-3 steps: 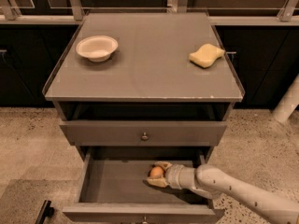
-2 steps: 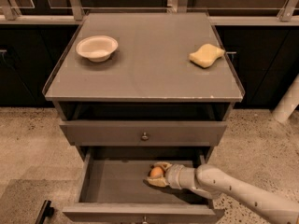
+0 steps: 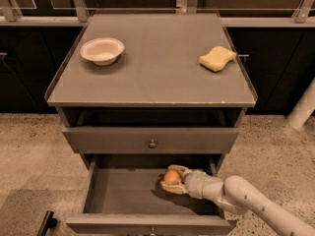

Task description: Pick orange from middle drawer and place on counter

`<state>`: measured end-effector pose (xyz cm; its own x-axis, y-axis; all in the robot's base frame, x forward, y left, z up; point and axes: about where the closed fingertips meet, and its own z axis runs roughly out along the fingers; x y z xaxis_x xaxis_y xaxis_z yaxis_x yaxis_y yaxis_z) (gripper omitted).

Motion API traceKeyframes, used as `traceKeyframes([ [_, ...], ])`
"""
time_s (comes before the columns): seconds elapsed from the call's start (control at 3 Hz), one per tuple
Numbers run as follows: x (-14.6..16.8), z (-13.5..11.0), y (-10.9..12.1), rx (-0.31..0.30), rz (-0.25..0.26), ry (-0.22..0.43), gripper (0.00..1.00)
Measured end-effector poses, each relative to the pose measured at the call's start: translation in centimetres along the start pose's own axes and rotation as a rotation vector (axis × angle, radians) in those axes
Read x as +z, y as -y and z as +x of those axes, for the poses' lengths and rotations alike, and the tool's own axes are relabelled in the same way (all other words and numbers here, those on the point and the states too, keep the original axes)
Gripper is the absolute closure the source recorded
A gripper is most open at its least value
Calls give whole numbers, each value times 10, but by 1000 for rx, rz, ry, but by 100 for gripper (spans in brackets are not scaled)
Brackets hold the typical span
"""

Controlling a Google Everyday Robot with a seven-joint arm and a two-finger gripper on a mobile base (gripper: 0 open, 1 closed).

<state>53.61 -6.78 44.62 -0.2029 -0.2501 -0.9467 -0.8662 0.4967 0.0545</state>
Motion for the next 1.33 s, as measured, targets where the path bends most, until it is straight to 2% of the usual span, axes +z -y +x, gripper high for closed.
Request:
traceKeyframes([
  [0.33, -49, -33, -3, -15, 37, 77, 100],
  [0.67, -88, -55, -7, -19, 52, 112, 100],
  [1.0, -87, -57, -7, -21, 50, 115, 100],
  [1.33, -107, -114, -4, -91, 46, 159, 100],
])
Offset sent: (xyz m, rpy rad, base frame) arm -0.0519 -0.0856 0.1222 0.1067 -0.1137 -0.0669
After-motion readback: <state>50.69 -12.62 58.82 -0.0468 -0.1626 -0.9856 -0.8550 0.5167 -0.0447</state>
